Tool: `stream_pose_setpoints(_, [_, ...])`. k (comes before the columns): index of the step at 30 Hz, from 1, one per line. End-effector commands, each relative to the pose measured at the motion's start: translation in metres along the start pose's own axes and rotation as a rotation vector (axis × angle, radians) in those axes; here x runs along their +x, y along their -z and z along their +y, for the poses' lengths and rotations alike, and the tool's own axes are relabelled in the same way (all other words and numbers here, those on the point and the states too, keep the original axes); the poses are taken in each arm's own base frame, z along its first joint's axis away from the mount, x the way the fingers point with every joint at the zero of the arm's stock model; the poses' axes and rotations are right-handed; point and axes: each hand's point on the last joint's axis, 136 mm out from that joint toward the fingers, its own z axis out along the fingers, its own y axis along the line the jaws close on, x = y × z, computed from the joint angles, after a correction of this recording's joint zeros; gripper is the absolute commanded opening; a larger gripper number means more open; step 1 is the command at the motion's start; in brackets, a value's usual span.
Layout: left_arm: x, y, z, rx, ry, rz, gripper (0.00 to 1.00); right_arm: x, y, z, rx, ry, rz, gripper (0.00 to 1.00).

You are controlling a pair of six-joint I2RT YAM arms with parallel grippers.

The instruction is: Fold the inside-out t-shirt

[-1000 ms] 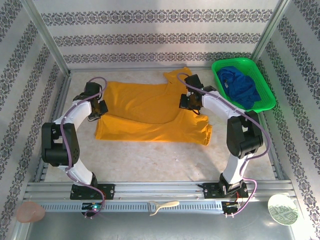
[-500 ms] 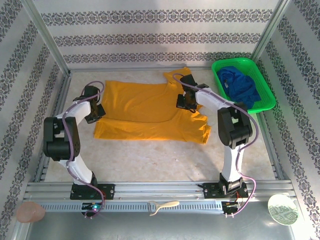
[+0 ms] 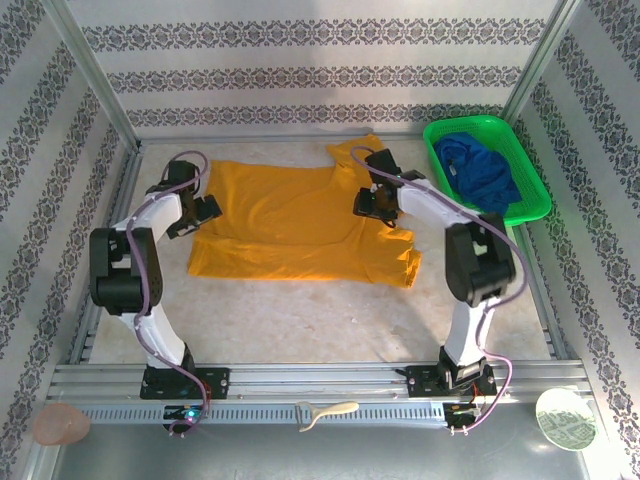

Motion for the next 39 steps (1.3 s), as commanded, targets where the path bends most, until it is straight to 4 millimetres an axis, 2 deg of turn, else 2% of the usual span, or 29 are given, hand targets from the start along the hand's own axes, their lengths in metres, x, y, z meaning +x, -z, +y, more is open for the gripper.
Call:
stream_pose_setpoints(1, [0.009, 0.035, -0.009, 0.122, 0.059, -0.015, 1.00, 0.017, 0.033, -0.011, -0.036, -0.016, -0.046, 0.48])
stream_pose_setpoints(3, [0.028, 0.040, -0.023, 0.216, 0.092, 0.005, 1.00, 0.037, 0.036, -0.019, -0.048, -0.039, -0.037, 0.49])
stream_pose_setpoints(5, [0.047, 0.036, -0.032, 0.271, 0.120, 0.029, 1.00, 0.055, 0.032, -0.025, -0.068, -0.071, -0.015, 0.49])
stream_pose_setpoints(7, [0.065, 0.025, -0.039, 0.317, 0.152, 0.058, 1.00, 0.073, 0.026, -0.031, -0.071, -0.092, 0.016, 0.49])
stream_pose_setpoints(10, [0.083, 0.006, -0.039, 0.328, 0.189, 0.098, 1.00, 0.097, 0.011, -0.042, -0.076, -0.156, 0.063, 0.49])
stream_pose_setpoints(14, [0.104, -0.012, -0.027, 0.288, 0.211, 0.141, 0.99, 0.131, -0.004, -0.067, -0.046, -0.275, 0.117, 0.49])
stream_pose_setpoints(17, [0.119, -0.015, -0.015, 0.247, 0.228, 0.164, 1.00, 0.151, -0.007, -0.091, -0.013, -0.396, 0.136, 0.50])
stream_pose_setpoints(20, [0.133, -0.010, 0.001, 0.205, 0.266, 0.166, 1.00, 0.168, -0.001, -0.105, -0.010, -0.505, 0.130, 0.50])
stream_pose_setpoints(26, [0.163, 0.008, 0.024, 0.210, 0.389, 0.142, 1.00, 0.176, 0.022, -0.118, 0.005, -0.610, 0.060, 0.51])
stream_pose_setpoints(28, [0.161, 0.020, 0.026, 0.229, 0.398, 0.110, 1.00, 0.167, 0.036, -0.114, -0.028, -0.590, 0.017, 0.51])
stream_pose_setpoints(31, [0.148, 0.044, 0.022, 0.272, 0.382, 0.054, 1.00, 0.151, 0.068, -0.111, -0.035, -0.527, -0.062, 0.52])
stream_pose_setpoints(33, [0.139, 0.059, 0.017, 0.298, 0.359, 0.031, 1.00, 0.149, 0.084, -0.112, -0.021, -0.488, -0.078, 0.55])
stream_pose_setpoints(35, [0.133, 0.069, 0.011, 0.328, 0.338, 0.020, 1.00, 0.156, 0.091, -0.114, -0.005, -0.462, -0.060, 0.56])
stream_pose_setpoints(39, [0.131, 0.071, 0.001, 0.374, 0.334, 0.035, 1.00, 0.178, 0.089, -0.119, 0.003, -0.480, -0.026, 0.58])
